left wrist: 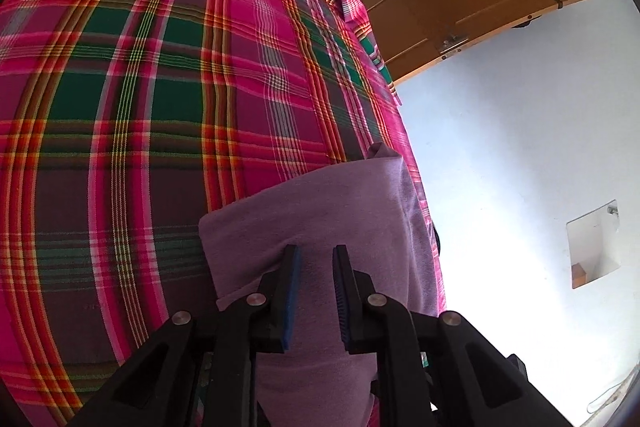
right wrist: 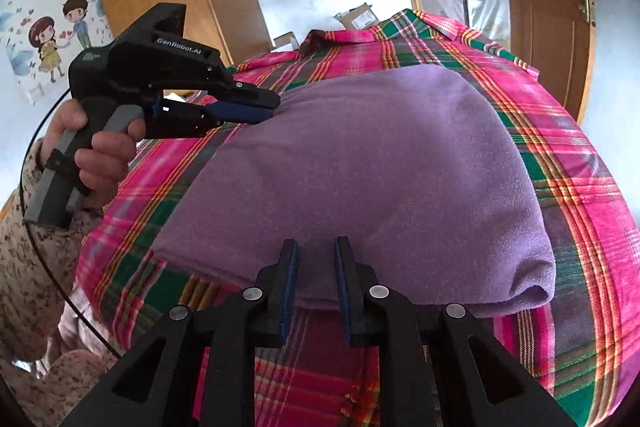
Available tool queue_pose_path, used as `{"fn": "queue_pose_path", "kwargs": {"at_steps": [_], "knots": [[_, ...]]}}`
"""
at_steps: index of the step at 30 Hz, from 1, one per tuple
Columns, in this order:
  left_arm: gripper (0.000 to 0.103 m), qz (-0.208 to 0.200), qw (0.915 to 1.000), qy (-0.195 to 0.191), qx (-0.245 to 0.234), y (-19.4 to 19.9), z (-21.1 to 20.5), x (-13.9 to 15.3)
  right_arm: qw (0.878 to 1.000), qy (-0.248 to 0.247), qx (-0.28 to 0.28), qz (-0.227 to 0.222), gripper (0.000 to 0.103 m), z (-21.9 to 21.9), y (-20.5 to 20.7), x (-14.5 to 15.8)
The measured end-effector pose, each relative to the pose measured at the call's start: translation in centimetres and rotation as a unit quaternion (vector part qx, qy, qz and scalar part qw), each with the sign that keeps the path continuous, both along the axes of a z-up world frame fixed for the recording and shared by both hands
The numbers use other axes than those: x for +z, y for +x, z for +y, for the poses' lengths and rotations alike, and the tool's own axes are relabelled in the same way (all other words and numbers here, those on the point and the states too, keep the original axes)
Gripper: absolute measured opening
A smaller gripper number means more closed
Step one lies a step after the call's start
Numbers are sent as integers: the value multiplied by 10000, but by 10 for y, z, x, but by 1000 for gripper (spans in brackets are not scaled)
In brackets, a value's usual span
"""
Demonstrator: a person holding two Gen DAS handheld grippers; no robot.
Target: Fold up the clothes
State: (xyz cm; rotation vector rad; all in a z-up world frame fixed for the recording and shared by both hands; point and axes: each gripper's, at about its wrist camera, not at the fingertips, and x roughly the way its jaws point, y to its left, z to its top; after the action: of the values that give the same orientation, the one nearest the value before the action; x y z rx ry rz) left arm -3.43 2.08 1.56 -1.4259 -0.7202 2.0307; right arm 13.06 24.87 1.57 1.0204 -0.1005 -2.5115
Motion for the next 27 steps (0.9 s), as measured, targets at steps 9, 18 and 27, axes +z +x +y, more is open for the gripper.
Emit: {"fn": "queue_pose_path", "kwargs": {"at_steps": [9, 18, 27], "knots": [[15, 86, 9997, -201, 132, -7, -7, 7, 9985, -33, 460, 291, 20, -38, -6, 27], [15, -95, 9993, -240, 253, -25, -15, -5, 9932, 461, 1049, 191, 22, -73, 1, 8], [15, -153, 9992, -275, 245, -38, -13, -5, 9912, 739, 1093, 107, 22, -82, 2, -1]]}}
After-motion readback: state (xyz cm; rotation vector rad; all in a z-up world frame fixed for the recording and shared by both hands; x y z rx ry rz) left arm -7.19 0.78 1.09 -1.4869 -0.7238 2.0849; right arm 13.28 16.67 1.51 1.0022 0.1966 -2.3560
